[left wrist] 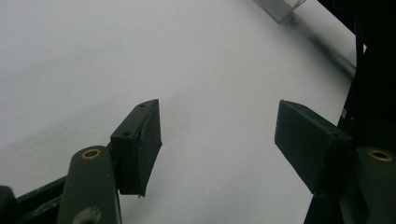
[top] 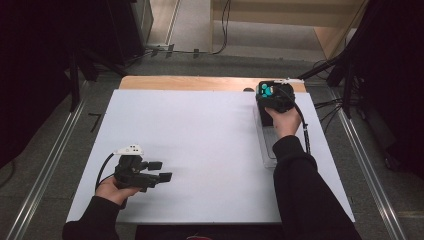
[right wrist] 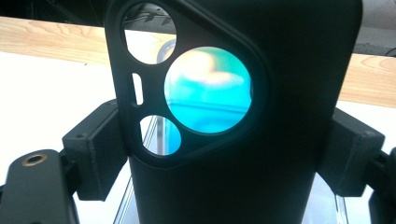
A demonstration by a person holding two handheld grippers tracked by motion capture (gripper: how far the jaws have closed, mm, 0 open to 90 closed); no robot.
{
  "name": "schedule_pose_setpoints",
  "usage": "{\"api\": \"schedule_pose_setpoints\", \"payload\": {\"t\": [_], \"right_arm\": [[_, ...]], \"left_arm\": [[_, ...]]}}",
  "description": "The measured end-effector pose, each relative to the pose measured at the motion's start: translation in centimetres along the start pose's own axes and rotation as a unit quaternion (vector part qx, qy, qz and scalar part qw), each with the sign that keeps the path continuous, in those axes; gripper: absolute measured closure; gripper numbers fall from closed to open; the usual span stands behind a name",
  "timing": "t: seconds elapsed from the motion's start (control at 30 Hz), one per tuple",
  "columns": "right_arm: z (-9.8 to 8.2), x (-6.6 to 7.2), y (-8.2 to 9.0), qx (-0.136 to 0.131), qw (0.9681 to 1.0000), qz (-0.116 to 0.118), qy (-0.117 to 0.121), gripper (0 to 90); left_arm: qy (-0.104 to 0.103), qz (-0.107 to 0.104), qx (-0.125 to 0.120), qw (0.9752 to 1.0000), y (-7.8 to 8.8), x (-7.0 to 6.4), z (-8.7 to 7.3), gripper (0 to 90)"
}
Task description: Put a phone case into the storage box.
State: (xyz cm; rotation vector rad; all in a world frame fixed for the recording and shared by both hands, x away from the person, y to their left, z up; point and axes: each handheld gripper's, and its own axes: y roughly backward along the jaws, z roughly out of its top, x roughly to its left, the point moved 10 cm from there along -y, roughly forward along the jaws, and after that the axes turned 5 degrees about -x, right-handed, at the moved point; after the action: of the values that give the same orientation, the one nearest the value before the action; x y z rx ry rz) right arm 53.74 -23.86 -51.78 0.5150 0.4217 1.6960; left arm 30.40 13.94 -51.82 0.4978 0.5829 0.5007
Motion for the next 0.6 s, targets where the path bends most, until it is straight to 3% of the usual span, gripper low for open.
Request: {"api": "schedule_pose_setpoints", "payload": {"t": [0.3, 0.37, 0.47, 0.53, 0.6], "right_arm": [[0.16, -0.13, -0.31, 0.006, 0.9999, -0.002, -0.011, 11.8], [0.13, -0.08, -0.39, 0.007, 1.0000, -0.007, 0.001, 11.3], [0.26, 0.06, -0.35, 0.002, 0.9999, 0.008, -0.011, 7.9], [0.25, -0.03, -0.38, 0.003, 0.9999, 0.010, -0.006, 0.0], [0.10, -0.11, -0.42, 0.010, 0.9999, 0.009, 0.001, 0.0]], "left_arm": [[-0.002, -0.002, 0.002, 1.0000, -0.20, -0.02, -0.01, 31.9], [0.001, -0.002, 0.001, 1.0000, -0.19, -0.02, 0.03, 31.9], [-0.001, -0.002, 0.002, 1.0000, -0.18, 0.02, 0.03, 31.9], [0.000, -0.003, 0.002, 1.0000, -0.19, 0.04, 0.07, 31.9], [0.004, -0.003, 0.004, 1.0000, -0.22, 0.09, 0.01, 31.9]]}}
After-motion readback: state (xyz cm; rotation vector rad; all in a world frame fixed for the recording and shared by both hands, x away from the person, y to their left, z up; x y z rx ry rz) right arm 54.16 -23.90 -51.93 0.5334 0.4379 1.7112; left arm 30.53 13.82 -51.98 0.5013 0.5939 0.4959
